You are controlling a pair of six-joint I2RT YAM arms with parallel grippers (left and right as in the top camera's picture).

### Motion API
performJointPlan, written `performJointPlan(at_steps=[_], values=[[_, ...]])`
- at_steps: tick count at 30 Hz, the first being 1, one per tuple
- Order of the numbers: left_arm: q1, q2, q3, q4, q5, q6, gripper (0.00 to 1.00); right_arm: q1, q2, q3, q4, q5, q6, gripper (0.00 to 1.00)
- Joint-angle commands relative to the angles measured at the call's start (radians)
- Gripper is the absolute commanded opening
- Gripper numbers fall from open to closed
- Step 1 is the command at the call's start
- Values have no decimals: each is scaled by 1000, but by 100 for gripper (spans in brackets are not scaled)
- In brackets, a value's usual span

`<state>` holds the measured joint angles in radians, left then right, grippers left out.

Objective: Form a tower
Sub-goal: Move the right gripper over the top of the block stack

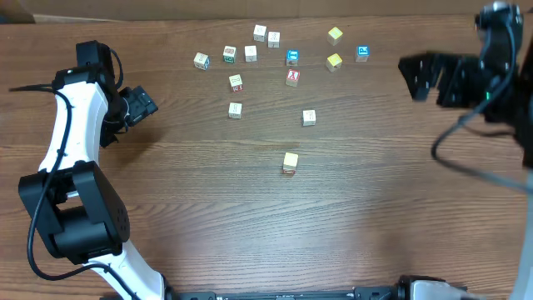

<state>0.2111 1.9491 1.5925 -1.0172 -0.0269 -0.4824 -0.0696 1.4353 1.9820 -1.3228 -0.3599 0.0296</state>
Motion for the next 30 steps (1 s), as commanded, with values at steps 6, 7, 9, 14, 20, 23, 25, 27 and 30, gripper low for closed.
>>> performJointPlan(at_steps=[6, 7, 9, 14, 20, 23, 25, 27, 30], values=[[-2, 5, 14, 1, 1, 8, 100, 18, 113, 45, -56, -164, 129, 65], [-2, 5, 14, 1, 1, 8, 99, 33, 117, 40, -77, -122, 143, 62], [-2, 5, 14, 0, 1, 8, 100, 83, 121, 31, -128, -3, 193, 62], [-2, 5, 14, 1, 1, 8, 100, 299, 131, -21, -224, 289, 405, 79], [-3, 5, 14, 1, 1, 8, 100, 471, 132, -169, -93, 301, 454, 100], [-3, 5, 14, 1, 1, 8, 100, 528, 132, -269, 23, 251, 458, 82], [-3, 5, 14, 1, 1, 8, 99, 552, 132, -322, 63, 275, 483, 70], [-3, 5, 14, 1, 1, 8, 100, 571, 139, -372, 85, 334, 529, 68], [-3, 5, 14, 1, 1, 8, 100, 603, 177, -446, 112, 393, 558, 68]])
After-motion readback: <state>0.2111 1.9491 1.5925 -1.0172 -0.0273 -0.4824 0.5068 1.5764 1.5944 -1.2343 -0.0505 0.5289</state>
